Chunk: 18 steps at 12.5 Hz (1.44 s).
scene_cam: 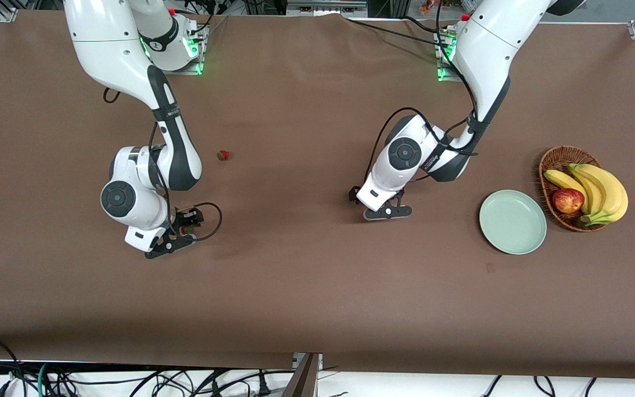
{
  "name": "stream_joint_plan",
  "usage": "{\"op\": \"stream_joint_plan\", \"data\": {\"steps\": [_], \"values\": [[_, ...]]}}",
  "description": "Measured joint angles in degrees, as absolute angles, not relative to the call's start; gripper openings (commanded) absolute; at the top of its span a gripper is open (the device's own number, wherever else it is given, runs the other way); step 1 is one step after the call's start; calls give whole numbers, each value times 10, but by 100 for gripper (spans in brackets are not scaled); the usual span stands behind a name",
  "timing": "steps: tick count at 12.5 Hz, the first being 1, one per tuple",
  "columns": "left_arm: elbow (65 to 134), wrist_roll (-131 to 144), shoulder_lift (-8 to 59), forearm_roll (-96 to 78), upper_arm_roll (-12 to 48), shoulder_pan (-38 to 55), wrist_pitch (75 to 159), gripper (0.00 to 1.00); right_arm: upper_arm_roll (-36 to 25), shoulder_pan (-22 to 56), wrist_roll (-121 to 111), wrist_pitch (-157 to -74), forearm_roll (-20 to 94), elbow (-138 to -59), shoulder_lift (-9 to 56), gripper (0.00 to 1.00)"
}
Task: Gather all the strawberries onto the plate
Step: 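Grasp the mid-table strawberry with the left gripper while the right grasps another, then drop the strawberry on the plate while the right gripper sets another mid-table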
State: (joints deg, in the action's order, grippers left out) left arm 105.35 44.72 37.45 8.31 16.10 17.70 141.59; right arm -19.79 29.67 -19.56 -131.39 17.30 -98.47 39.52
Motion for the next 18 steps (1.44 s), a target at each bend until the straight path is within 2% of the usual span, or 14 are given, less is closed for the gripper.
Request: {"op": "stream_joint_plan", "data": {"steps": [1,2,3,5,6,9,10,11,13,15,18], "values": [[1053,458,376,88,161,182,1416,96,-198,296,-197,-1315,173,-985,397,56],[1053,463,377,89,161,186,1416,87,-198,295,-197,-1316,174,-985,398,52],[1053,468,378,89,161,189,1416,66,-197,295,-198,-1319,174,-985,398,44],[1053,480,382,89,161,194,1417,57,-197,295,-198,-1324,174,-985,400,26],[1053,486,383,89,161,197,1417,44,-197,295,-198,-1324,174,-984,399,23],[1050,491,385,89,161,199,1419,11,-194,295,-198,-1320,191,-981,399,24],[1046,491,385,89,160,199,1419,3,-192,296,-196,-1307,208,-975,399,24],[1044,491,385,89,160,199,1419,0,-191,298,-188,-1284,228,-964,398,24],[1041,491,385,89,159,198,1419,0,-178,301,-128,-1225,243,-930,394,24],[1033,476,381,90,155,188,1413,0,-139,303,-17,-1180,246,-884,391,24],[1028,354,342,91,149,118,1319,1,-63,311,166,-1174,246,-842,390,24]]}}
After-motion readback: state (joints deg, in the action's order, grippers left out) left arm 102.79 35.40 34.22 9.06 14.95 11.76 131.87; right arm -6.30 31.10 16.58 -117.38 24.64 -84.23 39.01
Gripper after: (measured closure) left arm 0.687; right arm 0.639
